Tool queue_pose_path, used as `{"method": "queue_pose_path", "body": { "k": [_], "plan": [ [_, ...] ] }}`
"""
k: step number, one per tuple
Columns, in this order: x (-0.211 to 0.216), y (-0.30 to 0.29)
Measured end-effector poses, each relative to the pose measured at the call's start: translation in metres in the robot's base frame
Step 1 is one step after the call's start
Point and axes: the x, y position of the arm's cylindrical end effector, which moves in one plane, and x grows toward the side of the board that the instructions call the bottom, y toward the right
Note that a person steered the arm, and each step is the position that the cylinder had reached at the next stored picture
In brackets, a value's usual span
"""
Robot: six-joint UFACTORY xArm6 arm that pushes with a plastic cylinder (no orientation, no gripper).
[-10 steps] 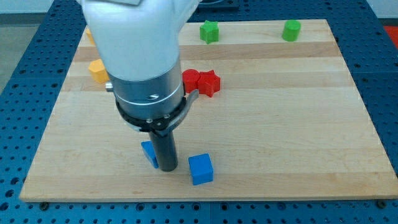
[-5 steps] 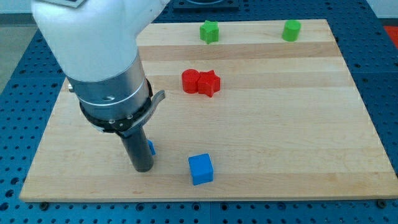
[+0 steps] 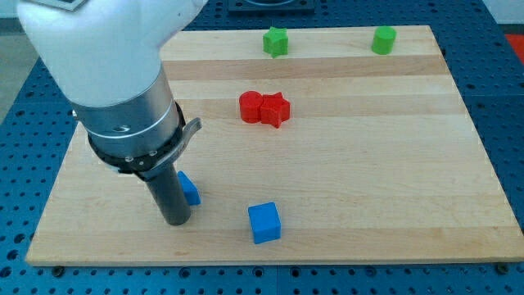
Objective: Push the blue triangle towards the center left of the board
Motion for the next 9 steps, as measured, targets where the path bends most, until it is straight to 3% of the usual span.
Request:
{"method": "queue_pose_path", "body": {
  "k": [5, 9],
  "plan": [
    [-0.086, 0.024],
    [-0.087, -0.037]
  ]
}}
